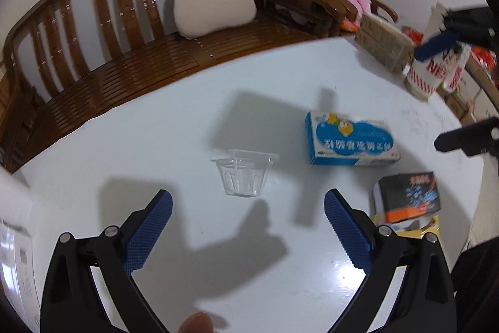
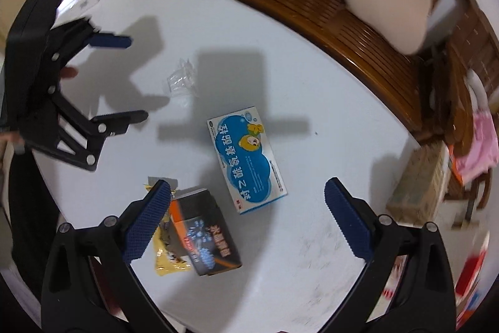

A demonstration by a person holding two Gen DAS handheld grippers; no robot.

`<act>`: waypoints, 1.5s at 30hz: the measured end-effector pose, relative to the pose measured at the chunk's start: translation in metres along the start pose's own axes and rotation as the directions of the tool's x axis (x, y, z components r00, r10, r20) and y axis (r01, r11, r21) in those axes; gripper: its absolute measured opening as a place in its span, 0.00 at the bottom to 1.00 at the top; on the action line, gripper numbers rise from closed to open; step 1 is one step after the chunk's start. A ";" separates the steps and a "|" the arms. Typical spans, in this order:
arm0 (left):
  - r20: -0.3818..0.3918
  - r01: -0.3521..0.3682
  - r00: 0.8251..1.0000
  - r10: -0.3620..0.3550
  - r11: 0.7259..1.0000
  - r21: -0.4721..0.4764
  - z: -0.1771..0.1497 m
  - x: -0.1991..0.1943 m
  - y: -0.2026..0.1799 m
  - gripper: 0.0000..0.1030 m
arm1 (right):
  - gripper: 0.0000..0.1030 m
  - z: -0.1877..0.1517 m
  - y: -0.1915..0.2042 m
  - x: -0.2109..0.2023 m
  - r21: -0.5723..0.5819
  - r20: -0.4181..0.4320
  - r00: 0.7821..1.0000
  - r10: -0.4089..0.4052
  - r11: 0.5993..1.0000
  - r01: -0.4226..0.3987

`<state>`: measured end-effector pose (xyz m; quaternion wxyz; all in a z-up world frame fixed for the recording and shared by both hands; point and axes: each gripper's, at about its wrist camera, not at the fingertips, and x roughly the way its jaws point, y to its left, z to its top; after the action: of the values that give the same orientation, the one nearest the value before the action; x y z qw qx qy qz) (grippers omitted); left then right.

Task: Collect trash
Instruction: 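Raise both tools back over the table toward the cup and medicine box, then grasp the clear plastic cup with the left tool while the right tool grasps the medicine box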

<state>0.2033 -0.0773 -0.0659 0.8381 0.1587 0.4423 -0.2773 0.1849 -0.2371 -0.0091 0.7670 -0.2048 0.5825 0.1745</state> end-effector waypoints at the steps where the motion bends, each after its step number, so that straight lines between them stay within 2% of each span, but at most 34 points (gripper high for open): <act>1: -0.003 0.007 1.000 -0.007 1.000 0.014 0.000 0.004 -0.001 0.92 | 0.93 0.000 -0.001 0.004 -0.018 -0.003 1.000 -0.003 1.000 0.003; 7: -0.018 0.024 1.000 -0.023 0.997 0.072 0.006 0.025 -0.001 0.92 | 0.94 0.002 -0.006 0.031 -0.079 -0.027 0.999 0.027 0.996 -0.029; 21: -0.055 0.035 0.998 -0.030 0.995 0.092 0.010 0.056 0.002 0.92 | 0.94 0.003 -0.003 0.077 -0.117 -0.072 0.994 0.080 0.989 -0.088; 26: -0.057 0.030 0.998 -0.024 0.995 0.097 0.011 0.062 0.006 0.89 | 0.94 0.004 -0.001 0.089 -0.137 -0.091 0.994 0.064 0.988 -0.076; 33: -0.047 0.042 0.998 -0.038 0.995 0.094 0.014 0.065 0.009 0.77 | 0.94 0.008 -0.001 0.101 -0.139 -0.100 0.992 0.081 0.986 -0.094; 37: -0.040 0.054 0.998 -0.051 0.994 0.091 0.016 0.065 0.009 0.67 | 0.93 0.009 -0.002 0.107 -0.141 -0.107 0.991 0.084 0.985 -0.099; 45: -0.038 0.067 0.997 -0.064 0.994 0.083 0.017 0.064 0.008 0.52 | 0.86 0.009 -0.003 0.109 -0.146 -0.097 0.989 0.109 0.982 -0.122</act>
<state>0.2485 -0.1009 -0.1091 0.8133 0.1843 0.4496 -0.3201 0.2222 -0.2321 -0.1122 0.7113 -0.2358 0.6118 0.2533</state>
